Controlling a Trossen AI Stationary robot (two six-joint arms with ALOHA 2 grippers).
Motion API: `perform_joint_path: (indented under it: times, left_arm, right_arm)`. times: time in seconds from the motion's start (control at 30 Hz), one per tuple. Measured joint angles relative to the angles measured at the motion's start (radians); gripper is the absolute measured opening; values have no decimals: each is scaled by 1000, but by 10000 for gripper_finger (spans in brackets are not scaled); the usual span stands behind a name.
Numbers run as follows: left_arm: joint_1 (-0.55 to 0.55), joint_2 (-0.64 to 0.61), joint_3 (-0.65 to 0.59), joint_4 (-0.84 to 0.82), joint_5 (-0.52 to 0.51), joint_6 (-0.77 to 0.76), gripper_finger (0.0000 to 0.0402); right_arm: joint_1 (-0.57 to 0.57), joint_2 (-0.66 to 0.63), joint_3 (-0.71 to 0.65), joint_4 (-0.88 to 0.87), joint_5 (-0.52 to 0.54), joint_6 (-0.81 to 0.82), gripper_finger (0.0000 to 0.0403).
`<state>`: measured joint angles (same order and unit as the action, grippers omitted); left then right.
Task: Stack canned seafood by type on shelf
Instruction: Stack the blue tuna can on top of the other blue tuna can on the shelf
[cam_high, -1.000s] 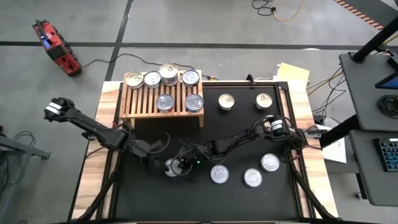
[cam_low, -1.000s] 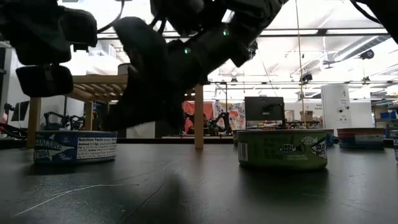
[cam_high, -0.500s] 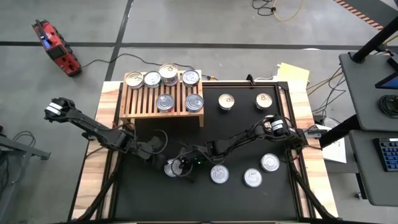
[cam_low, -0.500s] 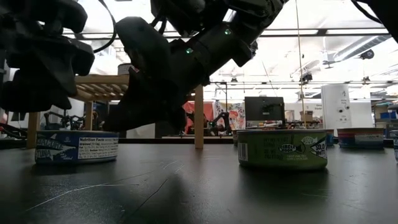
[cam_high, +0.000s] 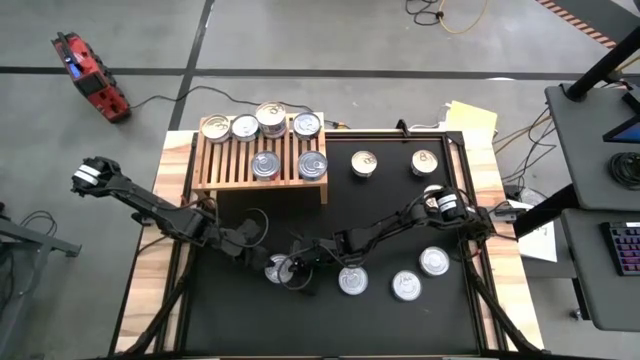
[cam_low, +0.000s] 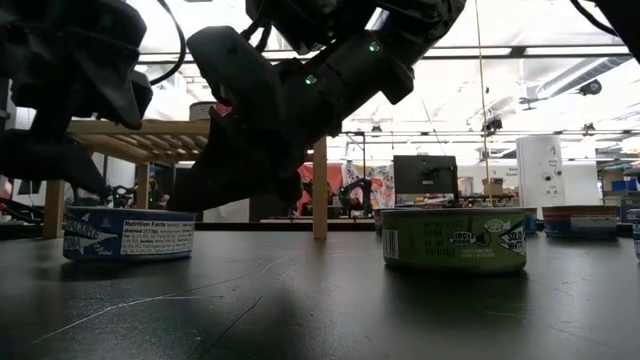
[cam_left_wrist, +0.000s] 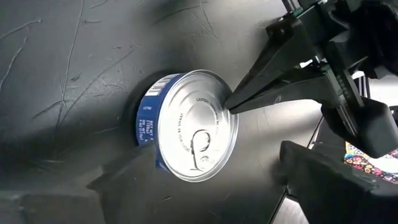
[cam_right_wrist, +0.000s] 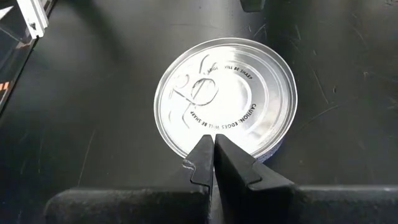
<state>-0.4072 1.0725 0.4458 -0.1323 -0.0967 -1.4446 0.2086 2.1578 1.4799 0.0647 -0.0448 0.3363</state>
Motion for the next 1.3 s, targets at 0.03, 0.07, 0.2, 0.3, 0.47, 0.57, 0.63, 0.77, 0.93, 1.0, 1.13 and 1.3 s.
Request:
perform_joint_path:
  times: [0.03,0.07,0.2,0.3,0.47,0.57,0.63,0.77,0.93,1.0,1.13,1.3]
  left_arm:
    - [0,0,0,-2,0,-5,334]
    - [0,0,0,-2,0,-9,338]
    - [0,0,-1,-8,-2,-25,343]
    - [0,0,-1,-10,-10,-40,343]
    - [0,0,-3,-36,-18,-73,343]
    - [0,0,-3,-68,-19,-95,343]
    - [0,0,-4,-65,-19,-95,343]
    - [-2,0,-4,-61,-18,-95,343]
    - [-6,0,-13,-29,-19,-92,343]
    - [-6,0,-13,16,-22,-80,343]
    - [-6,0,1,54,-25,-49,343]
    - [-30,-1,14,55,-13,-38,343]
  right_arm:
    - [0,0,0,0,0,0,9]
    - [1,0,-1,0,0,-4,9]
    - [3,0,-2,-3,0,-15,9]
    - [3,1,-2,-3,-1,-15,9]
    - [3,2,-3,-3,-3,-15,9]
    - [4,2,-3,-4,-5,-16,9]
    - [6,2,-3,-5,-6,-22,9]
    - [12,3,-4,-11,-11,-30,9]
    - [11,11,-12,-30,-10,-41,9]
    - [11,10,-12,-23,-7,-37,9]
    - [11,10,-13,-18,-3,-35,9]
    - [11,10,-13,-14,1,-33,9]
